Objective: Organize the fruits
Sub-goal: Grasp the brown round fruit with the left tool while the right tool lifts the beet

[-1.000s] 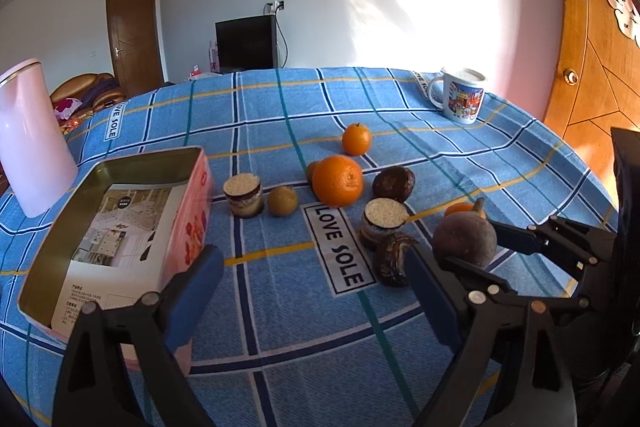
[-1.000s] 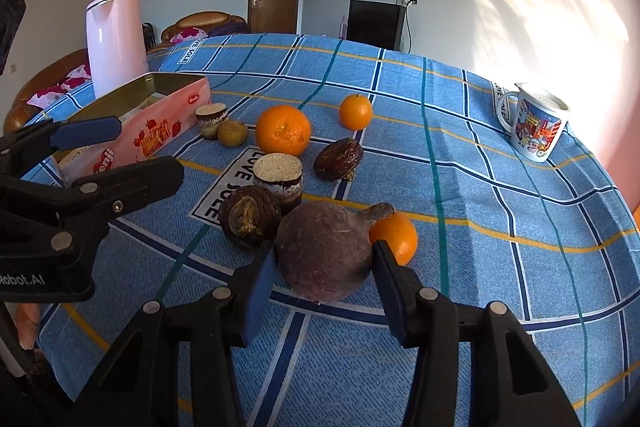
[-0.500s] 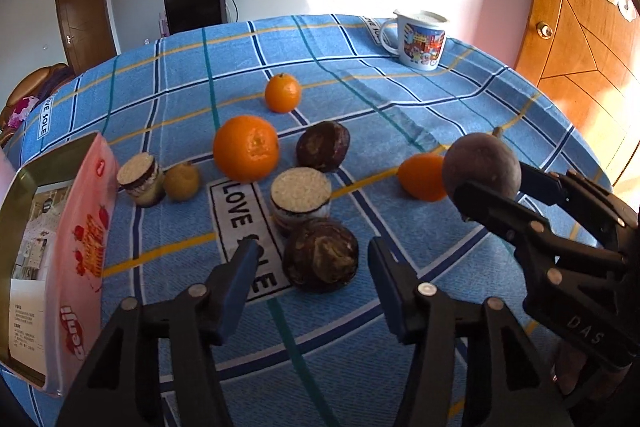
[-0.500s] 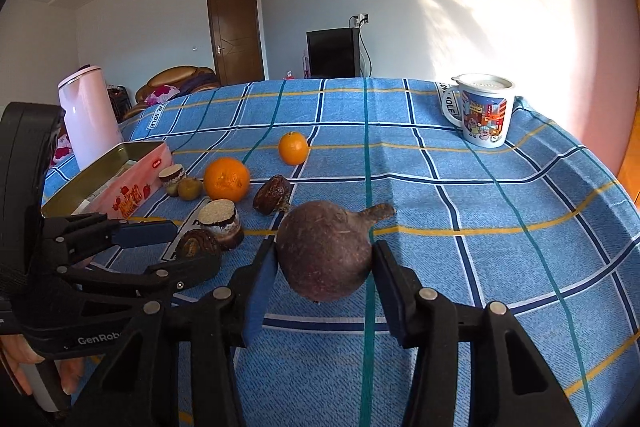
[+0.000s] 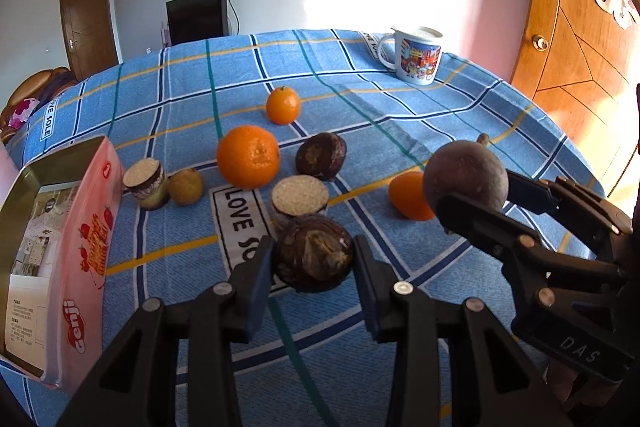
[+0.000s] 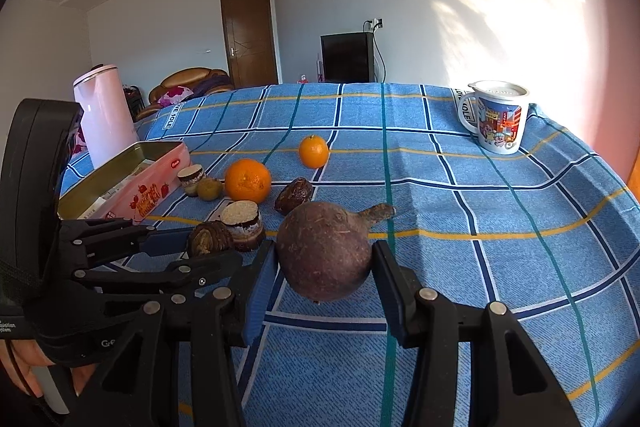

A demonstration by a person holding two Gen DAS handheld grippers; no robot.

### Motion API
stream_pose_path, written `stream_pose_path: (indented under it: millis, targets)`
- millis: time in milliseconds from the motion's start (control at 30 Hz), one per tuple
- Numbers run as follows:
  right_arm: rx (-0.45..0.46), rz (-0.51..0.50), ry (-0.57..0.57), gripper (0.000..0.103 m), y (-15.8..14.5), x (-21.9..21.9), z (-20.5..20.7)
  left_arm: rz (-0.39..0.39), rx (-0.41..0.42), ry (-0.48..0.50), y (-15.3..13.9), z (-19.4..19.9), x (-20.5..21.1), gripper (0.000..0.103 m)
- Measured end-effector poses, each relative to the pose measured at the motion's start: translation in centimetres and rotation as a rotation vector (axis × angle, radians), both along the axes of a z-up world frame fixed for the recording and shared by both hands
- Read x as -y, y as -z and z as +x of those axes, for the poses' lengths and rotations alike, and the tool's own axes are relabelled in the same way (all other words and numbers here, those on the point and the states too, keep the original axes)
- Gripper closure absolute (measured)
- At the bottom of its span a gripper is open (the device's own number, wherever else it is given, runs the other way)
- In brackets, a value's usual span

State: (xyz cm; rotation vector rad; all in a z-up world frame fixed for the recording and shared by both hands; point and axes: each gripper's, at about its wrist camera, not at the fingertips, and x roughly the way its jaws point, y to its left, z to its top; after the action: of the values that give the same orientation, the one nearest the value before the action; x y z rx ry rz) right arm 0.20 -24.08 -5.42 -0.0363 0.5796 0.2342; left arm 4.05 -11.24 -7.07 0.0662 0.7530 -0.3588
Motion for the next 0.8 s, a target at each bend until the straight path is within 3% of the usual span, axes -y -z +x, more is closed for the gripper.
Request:
stream_pose_path:
  millis: [400,800]
  targets:
    - [0.044,0.015,-0.021,0.053,-0.4,-0.7,-0.2,-0.024,0.1,-0.044,-1.3,-1.1,-1.3,0.063]
    - [0.1,0.02,-0.033,0.053,-1.4,-1.6,-0.4,0.001,0.209,-0.105,-2.9,-2.0,-2.9,0.063]
